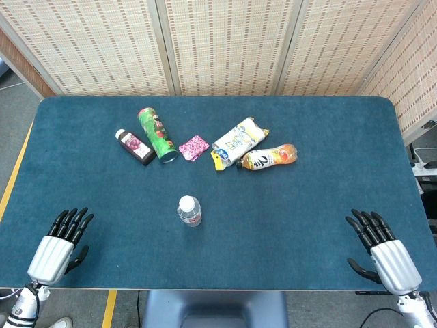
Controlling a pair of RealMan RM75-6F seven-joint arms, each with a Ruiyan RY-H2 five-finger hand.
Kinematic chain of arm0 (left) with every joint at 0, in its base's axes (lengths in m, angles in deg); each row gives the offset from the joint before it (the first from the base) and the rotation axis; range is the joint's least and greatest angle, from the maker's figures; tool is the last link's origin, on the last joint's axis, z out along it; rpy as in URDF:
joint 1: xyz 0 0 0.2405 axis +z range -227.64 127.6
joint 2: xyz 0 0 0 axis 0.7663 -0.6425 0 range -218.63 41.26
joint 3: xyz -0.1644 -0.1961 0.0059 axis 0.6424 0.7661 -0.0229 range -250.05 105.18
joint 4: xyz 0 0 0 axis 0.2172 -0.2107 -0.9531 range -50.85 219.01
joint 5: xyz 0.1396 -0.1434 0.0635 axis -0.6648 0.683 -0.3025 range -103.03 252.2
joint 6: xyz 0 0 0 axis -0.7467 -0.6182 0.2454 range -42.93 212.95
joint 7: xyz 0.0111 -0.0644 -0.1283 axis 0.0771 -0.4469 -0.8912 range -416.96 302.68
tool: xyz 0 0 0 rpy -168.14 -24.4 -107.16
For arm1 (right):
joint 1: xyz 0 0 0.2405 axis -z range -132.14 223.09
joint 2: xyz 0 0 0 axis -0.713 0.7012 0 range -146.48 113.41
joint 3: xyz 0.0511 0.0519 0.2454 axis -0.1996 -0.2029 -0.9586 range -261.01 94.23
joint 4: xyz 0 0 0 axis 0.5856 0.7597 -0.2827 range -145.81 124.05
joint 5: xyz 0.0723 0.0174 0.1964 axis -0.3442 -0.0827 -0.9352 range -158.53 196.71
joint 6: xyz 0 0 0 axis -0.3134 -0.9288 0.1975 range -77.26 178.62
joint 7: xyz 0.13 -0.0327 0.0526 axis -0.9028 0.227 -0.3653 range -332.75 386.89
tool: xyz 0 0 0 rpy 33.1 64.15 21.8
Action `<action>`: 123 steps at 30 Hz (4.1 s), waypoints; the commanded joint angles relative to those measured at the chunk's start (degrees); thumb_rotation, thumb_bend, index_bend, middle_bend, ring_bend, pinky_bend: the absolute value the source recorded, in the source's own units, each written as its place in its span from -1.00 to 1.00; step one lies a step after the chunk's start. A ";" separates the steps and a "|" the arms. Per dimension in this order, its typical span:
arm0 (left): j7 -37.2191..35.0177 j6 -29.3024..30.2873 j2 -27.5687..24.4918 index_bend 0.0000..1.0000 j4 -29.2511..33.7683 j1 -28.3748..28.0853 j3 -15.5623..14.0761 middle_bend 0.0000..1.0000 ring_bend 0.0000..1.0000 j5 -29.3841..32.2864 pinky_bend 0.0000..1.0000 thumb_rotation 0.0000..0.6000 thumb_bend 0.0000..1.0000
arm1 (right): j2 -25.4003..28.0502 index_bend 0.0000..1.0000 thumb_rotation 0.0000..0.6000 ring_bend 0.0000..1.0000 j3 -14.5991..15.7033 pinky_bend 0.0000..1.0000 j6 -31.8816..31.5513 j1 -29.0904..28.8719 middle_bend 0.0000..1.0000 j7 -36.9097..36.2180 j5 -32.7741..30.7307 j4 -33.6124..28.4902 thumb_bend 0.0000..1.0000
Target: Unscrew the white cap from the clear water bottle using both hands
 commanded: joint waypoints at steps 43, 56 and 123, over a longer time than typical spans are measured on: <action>-45.99 -28.97 24.62 -1.00 -5.35 -24.79 9.09 -1.00 -1.00 11.66 -0.87 1.00 -0.33 | 7.68 -1.00 1.00 -1.00 -2.34 -1.00 0.73 -1.99 -1.00 3.31 0.76 -9.85 -0.65; -51.42 -29.84 27.08 -1.00 -6.40 -27.76 9.63 -0.83 -0.99 11.37 -0.89 1.00 -0.34 | 8.20 -1.00 1.00 -1.00 -2.89 -1.00 1.99 -2.26 -1.00 3.18 -0.86 -10.03 -0.66; -37.80 -21.68 34.22 0.33 4.48 -28.81 17.86 0.70 0.10 16.58 -0.04 1.00 0.48 | 16.35 -0.52 0.72 -1.00 -14.52 -1.00 43.37 -58.22 -1.00 41.91 -59.87 -44.98 -0.36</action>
